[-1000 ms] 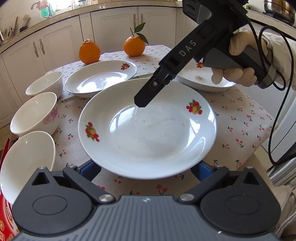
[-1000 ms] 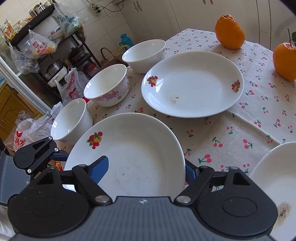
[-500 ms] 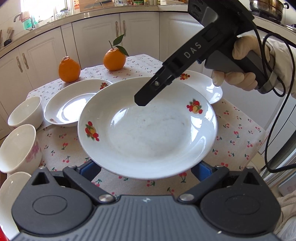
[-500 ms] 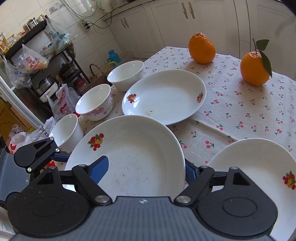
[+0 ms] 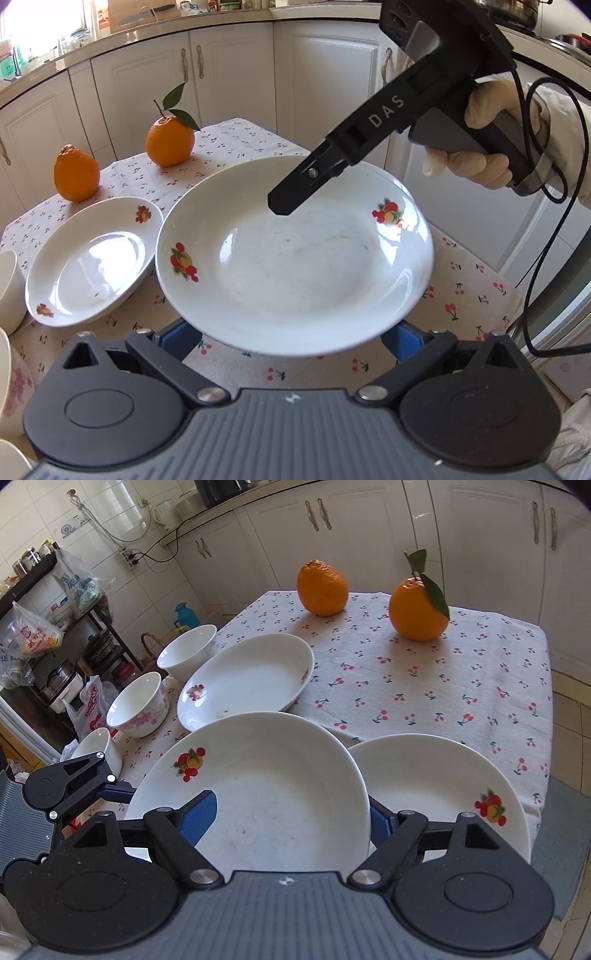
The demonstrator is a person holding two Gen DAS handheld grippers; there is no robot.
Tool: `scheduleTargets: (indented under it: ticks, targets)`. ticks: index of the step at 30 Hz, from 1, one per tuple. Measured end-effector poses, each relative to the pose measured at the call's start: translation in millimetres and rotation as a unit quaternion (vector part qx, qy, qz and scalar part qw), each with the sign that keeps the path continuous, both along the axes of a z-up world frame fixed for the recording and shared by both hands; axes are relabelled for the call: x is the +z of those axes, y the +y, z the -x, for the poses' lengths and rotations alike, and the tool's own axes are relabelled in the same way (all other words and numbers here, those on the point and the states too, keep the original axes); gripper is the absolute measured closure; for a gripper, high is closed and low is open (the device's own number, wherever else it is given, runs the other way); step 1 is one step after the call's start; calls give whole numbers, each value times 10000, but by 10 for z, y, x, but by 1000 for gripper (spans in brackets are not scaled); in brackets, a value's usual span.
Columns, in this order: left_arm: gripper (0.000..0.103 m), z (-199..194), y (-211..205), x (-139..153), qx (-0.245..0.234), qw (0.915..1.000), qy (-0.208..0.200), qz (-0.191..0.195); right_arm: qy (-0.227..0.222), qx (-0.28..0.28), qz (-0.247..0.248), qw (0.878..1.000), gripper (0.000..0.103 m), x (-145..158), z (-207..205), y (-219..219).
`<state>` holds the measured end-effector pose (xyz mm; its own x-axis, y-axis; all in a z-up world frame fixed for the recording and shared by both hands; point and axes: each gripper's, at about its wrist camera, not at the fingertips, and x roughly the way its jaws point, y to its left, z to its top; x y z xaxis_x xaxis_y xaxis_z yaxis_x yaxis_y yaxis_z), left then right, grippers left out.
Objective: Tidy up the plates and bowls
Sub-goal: 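Lift the plate with the right gripper and carry it toward the stained plate, then lower the held plate onto the stained plate and open the right gripper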
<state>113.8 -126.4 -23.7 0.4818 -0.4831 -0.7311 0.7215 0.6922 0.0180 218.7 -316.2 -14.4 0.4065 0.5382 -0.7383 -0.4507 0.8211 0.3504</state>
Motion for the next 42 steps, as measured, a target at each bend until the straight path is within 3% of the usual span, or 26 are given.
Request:
scheduleTargets:
  ticks: [17, 28, 42]
  targets:
    - [2, -296, -564, -103, -411, 9989, 33, -213, -21, -518, -141, 9986, 16, -197, -125, -602]
    - [2, -364, -691, -150, -453, 9984, 175, -280, 27, -671, -157, 9976, 16, -321, -132, -749]
    - [2, -407, -718, -216, -486, 9985, 76, -241, 48, -856, 18, 9963, 16, -307, -56, -840]
